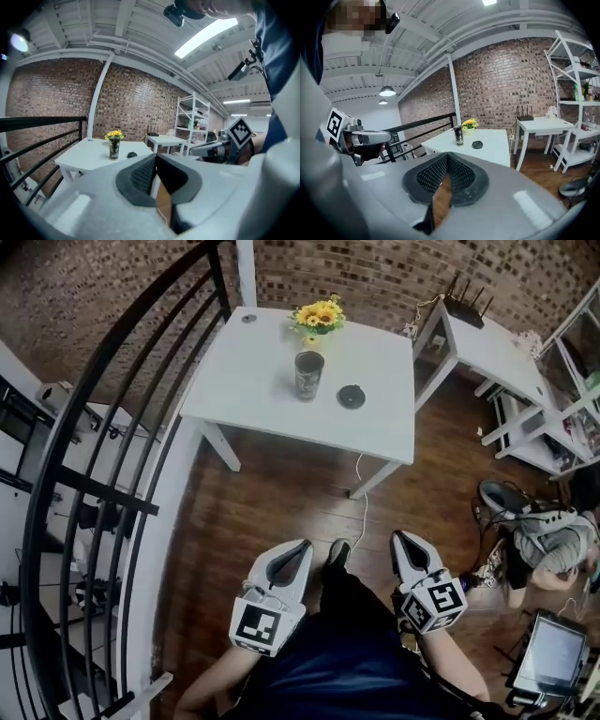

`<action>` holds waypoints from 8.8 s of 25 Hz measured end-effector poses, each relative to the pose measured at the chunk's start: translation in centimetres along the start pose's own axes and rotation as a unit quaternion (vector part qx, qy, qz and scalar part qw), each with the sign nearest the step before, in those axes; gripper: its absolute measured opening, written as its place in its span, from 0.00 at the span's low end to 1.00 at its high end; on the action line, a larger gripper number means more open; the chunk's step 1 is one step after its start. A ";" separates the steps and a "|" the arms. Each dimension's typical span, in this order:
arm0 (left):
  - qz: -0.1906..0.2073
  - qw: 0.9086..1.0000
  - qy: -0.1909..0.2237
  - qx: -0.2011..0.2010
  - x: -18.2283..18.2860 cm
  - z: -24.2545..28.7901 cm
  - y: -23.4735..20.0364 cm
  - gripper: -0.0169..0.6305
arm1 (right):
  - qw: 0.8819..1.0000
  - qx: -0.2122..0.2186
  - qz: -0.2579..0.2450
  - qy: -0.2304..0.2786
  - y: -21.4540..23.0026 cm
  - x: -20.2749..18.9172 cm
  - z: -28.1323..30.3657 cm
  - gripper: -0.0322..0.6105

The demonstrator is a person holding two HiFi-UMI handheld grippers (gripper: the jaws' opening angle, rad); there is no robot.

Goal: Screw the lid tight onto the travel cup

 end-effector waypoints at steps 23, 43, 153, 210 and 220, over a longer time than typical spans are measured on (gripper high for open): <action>-0.026 0.984 -0.081 0.154 1.1 25.1 -11.7 0.30 | 0.765 0.319 -0.400 -0.391 25.1 0.9 37.0 0.46; -0.071 0.979 -0.092 0.168 -0.7 24.2 -18.6 0.22 | 0.603 0.380 -0.476 -0.515 25.4 -3.8 42.3 0.59; 0.155 0.980 -0.095 -0.077 -5.9 42.5 -21.1 0.57 | 0.901 0.344 -0.239 -0.112 11.8 11.3 44.1 0.66; 0.144 0.982 -0.107 -0.059 -6.5 42.2 -20.8 0.58 | 0.947 0.255 -0.170 -0.091 12.3 10.0 44.0 0.71; 0.121 0.982 -0.143 -0.025 -7.1 41.1 -21.7 0.64 | 0.981 0.137 -0.130 -0.053 12.3 9.9 43.3 0.71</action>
Point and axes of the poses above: the fingertips, and each gripper's own axes: z forward along the fingers, y to its right, x out of its top, the point moved 3 cm from there along -z, backward along the fingers, and after that the axes turned 8 degrees about x, right-handed, at the moved point
